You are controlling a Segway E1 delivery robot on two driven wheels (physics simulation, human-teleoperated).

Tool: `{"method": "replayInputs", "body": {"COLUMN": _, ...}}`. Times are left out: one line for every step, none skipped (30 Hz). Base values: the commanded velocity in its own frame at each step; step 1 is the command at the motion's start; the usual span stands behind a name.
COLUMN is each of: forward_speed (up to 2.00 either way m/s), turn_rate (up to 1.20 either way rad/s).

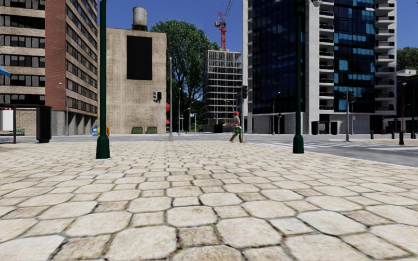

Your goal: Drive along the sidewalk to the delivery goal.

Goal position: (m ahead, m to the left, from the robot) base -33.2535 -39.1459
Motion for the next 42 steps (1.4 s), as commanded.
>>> {"method": "replayInputs", "body": {"forward_speed": 2.00, "turn_rate": 0.00}}
{"method": "replayInputs", "body": {"forward_speed": 2.00, "turn_rate": 0.00}}
{"method": "replayInputs", "body": {"forward_speed": 2.00, "turn_rate": 0.00}}
{"method": "replayInputs", "body": {"forward_speed": 2.00, "turn_rate": 0.00}}
{"method": "replayInputs", "body": {"forward_speed": 2.00, "turn_rate": 0.00}}
{"method": "replayInputs", "body": {"forward_speed": 2.00, "turn_rate": 0.00}}
{"method": "replayInputs", "body": {"forward_speed": 2.00, "turn_rate": 0.00}}
{"method": "replayInputs", "body": {"forward_speed": 2.00, "turn_rate": 0.00}}
{"method": "replayInputs", "body": {"forward_speed": 2.00, "turn_rate": 0.00}}
{"method": "replayInputs", "body": {"forward_speed": 2.00, "turn_rate": 0.00}}
{"method": "replayInputs", "body": {"forward_speed": 2.00, "turn_rate": 0.00}}
{"method": "replayInputs", "body": {"forward_speed": 2.00, "turn_rate": 0.00}}
{"method": "replayInputs", "body": {"forward_speed": 2.00, "turn_rate": 0.00}}
{"method": "replayInputs", "body": {"forward_speed": 2.00, "turn_rate": 0.00}}
{"method": "replayInputs", "body": {"forward_speed": 2.00, "turn_rate": 0.00}}
{"method": "replayInputs", "body": {"forward_speed": 2.00, "turn_rate": 0.00}}
{"method": "replayInputs", "body": {"forward_speed": 2.00, "turn_rate": 0.00}}
{"method": "replayInputs", "body": {"forward_speed": 2.00, "turn_rate": 0.00}}
{"method": "replayInputs", "body": {"forward_speed": 2.00, "turn_rate": 0.00}}
{"method": "replayInputs", "body": {"forward_speed": 2.00, "turn_rate": 0.00}}
{"method": "replayInputs", "body": {"forward_speed": 2.00, "turn_rate": 0.00}}
{"method": "replayInputs", "body": {"forward_speed": 2.00, "turn_rate": 0.00}}
{"method": "replayInputs", "body": {"forward_speed": 2.00, "turn_rate": 0.00}}
{"method": "replayInputs", "body": {"forward_speed": 2.00, "turn_rate": 0.00}}
{"method": "replayInputs", "body": {"forward_speed": 2.00, "turn_rate": 0.00}}
{"method": "replayInputs", "body": {"forward_speed": 2.00, "turn_rate": 0.00}}
{"method": "replayInputs", "body": {"forward_speed": 2.00, "turn_rate": 0.00}}
{"method": "replayInputs", "body": {"forward_speed": 2.00, "turn_rate": 0.00}}
{"method": "replayInputs", "body": {"forward_speed": 2.00, "turn_rate": 0.00}}
{"method": "replayInputs", "body": {"forward_speed": 2.00, "turn_rate": 0.00}}
{"method": "replayInputs", "body": {"forward_speed": 2.00, "turn_rate": 0.00}}
{"method": "replayInputs", "body": {"forward_speed": 2.00, "turn_rate": 0.00}}
{"method": "replayInputs", "body": {"forward_speed": 2.00, "turn_rate": 0.00}}
{"method": "replayInputs", "body": {"forward_speed": 2.00, "turn_rate": 0.00}}
{"method": "replayInputs", "body": {"forward_speed": 2.00, "turn_rate": 0.00}}
{"method": "replayInputs", "body": {"forward_speed": 2.00, "turn_rate": 0.00}}
{"method": "replayInputs", "body": {"forward_speed": 2.00, "turn_rate": 0.00}}
{"method": "replayInputs", "body": {"forward_speed": 2.00, "turn_rate": 0.00}}
{"method": "replayInputs", "body": {"forward_speed": 2.00, "turn_rate": 0.00}}
{"method": "replayInputs", "body": {"forward_speed": 2.00, "turn_rate": 0.00}}
{"method": "replayInputs", "body": {"forward_speed": 2.00, "turn_rate": 0.00}}
{"method": "replayInputs", "body": {"forward_speed": 2.00, "turn_rate": 0.00}}
